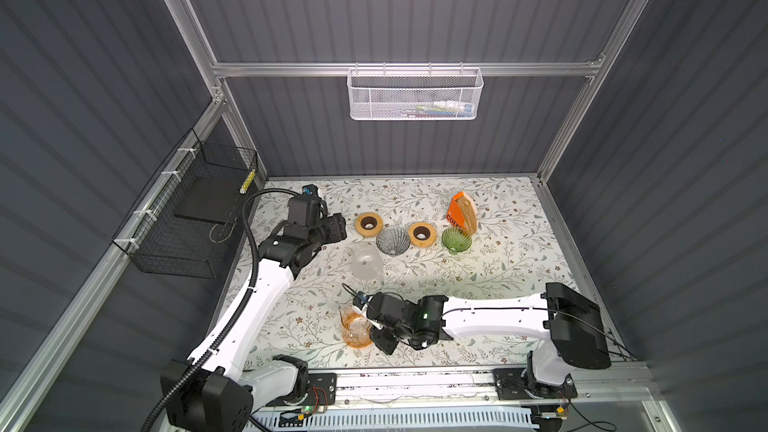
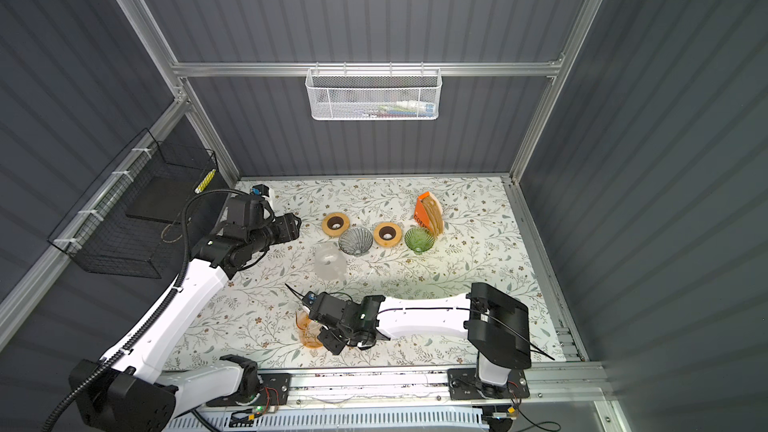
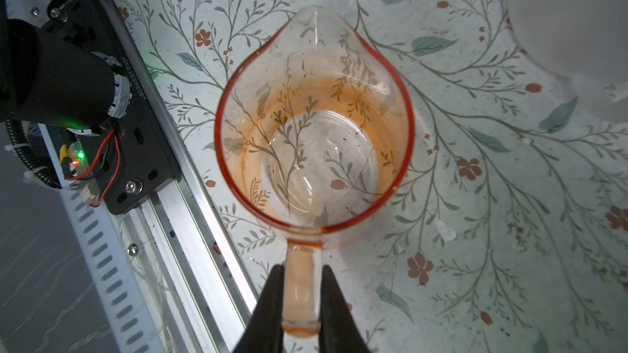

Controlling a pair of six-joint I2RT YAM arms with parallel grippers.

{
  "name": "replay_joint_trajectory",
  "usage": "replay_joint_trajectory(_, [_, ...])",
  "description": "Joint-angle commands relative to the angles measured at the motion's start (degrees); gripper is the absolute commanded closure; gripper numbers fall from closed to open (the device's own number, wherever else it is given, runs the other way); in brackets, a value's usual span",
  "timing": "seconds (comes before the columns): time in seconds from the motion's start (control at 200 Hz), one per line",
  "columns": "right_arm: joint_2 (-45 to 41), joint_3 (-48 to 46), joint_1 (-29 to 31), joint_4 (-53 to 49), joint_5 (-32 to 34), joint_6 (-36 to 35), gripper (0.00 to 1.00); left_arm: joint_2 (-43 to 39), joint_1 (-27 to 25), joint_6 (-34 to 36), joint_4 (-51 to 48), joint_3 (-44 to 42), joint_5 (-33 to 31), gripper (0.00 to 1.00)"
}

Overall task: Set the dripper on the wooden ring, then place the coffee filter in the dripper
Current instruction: 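Lower the pitcher onto the table and open the right gripper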

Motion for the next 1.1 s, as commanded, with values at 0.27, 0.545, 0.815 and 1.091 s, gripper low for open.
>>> replay_joint_trajectory(0.27, [0.2, -1.0, -0.7, 0.6, 1.3, 0.2, 0.83, 0.5, 0.1, 1.2, -1.0, 0.7, -0.3, 0.29])
replay_joint_trajectory(0.545, [0.2, -2.2, -1.1, 0.4, 2.1, 0.6, 0.71, 0.5, 0.1, 1.3, -1.4, 1.2, -0.5, 0.29])
replay_joint_trajectory(0.815, [-0.7, -3.3, -1.2, -1.2, 3.9, 2.0, 0.63, 0.5, 0.1, 1.4, -1.9, 1.6, -0.7, 0.29])
replay_joint_trajectory(1.091, [-1.8, -4.1, -3.6, -2.1, 5.5, 2.3, 0.63, 0.3, 0.1, 1.4, -1.9, 1.6, -0.7, 0.29])
